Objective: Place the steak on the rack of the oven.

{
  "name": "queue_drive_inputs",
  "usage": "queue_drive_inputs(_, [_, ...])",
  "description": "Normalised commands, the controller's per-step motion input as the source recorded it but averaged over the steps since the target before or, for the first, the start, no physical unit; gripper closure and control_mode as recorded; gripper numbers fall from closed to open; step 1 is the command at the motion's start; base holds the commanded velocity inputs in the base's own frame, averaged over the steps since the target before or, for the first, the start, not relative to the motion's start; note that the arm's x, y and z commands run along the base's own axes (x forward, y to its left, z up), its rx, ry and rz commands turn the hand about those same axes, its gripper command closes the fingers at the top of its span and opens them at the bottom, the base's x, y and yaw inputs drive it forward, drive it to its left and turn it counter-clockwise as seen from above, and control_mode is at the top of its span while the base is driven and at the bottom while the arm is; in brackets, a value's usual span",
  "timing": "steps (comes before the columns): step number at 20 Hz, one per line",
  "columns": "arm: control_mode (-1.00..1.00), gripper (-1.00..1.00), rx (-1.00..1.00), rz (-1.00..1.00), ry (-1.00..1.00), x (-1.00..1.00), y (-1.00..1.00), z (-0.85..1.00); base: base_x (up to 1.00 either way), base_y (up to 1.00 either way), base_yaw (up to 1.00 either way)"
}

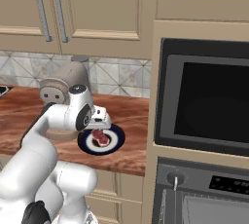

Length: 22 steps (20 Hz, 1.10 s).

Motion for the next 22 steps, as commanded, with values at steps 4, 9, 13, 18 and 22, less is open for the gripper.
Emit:
queue_drive_inputs(4, [-1.00,-1.00,0.00,0.00,0.00,0.00,0.00,-0.21,0.00,0.00,0.00])
queue_drive_inputs(9, [-1.00,-1.00,0.00,0.00,0.00,0.00,0.00,-0.17,0.00,0.00,0.00])
queue_drive_inputs(13, [-1.00,-1.00,0.00,0.00,0.00,0.05,0.00,-0.05,0.00,0.00,0.00])
queue_drive_inputs(18, [-1.00,-1.00,0.00,0.00,0.00,0.13,0.00,-0.08,0.00,0.00,0.00])
queue_drive_inputs(22, [-1.00,-1.00,0.00,0.05,0.00,0.25,-0.01,-0.03,0.00,0.00,0.00])
